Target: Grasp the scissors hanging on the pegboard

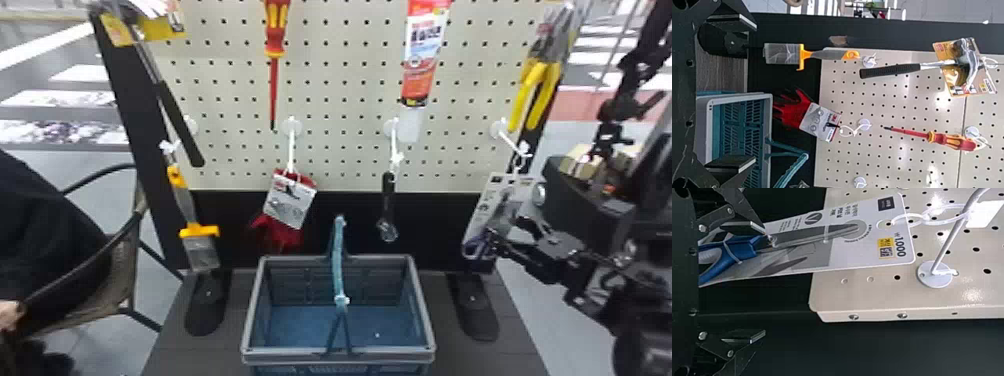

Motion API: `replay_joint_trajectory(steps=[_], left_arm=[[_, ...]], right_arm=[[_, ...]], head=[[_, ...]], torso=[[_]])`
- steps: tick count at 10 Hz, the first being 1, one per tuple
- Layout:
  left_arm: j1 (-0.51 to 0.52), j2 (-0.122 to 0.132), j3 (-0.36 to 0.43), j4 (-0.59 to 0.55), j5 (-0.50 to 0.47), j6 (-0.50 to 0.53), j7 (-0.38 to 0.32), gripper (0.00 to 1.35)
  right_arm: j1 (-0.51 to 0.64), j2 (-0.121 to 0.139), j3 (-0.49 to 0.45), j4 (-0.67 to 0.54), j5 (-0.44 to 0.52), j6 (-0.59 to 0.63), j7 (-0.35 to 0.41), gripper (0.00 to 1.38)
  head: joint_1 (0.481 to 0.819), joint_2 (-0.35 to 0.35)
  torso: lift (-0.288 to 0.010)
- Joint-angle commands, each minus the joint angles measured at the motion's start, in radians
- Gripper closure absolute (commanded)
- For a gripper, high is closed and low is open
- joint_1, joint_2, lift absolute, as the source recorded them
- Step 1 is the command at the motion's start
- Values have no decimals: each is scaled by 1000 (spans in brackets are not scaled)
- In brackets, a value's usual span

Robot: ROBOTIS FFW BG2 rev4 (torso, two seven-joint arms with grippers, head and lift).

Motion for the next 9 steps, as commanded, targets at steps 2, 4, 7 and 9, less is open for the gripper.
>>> replay_joint_trajectory(steps=[2,4,7,9], left_arm=[[-6,6,-8,8,6,0,0,127],[-6,6,-7,8,8,-1,2,128],[-6,8,-7,11,10,-1,0,131],[-6,8,-7,11,10,-1,0,140]], right_arm=[[-11,2,10,9,-2,-16,-3,502],[-3,5,10,14,-9,-16,-4,921],[12,11,10,16,-18,-15,-4,1299],[17,13,10,16,-18,-15,-4,1299]], head=[[549,0],[549,0],[549,0],[549,0]], torso=[[-100],[-100],[-100],[-100]])
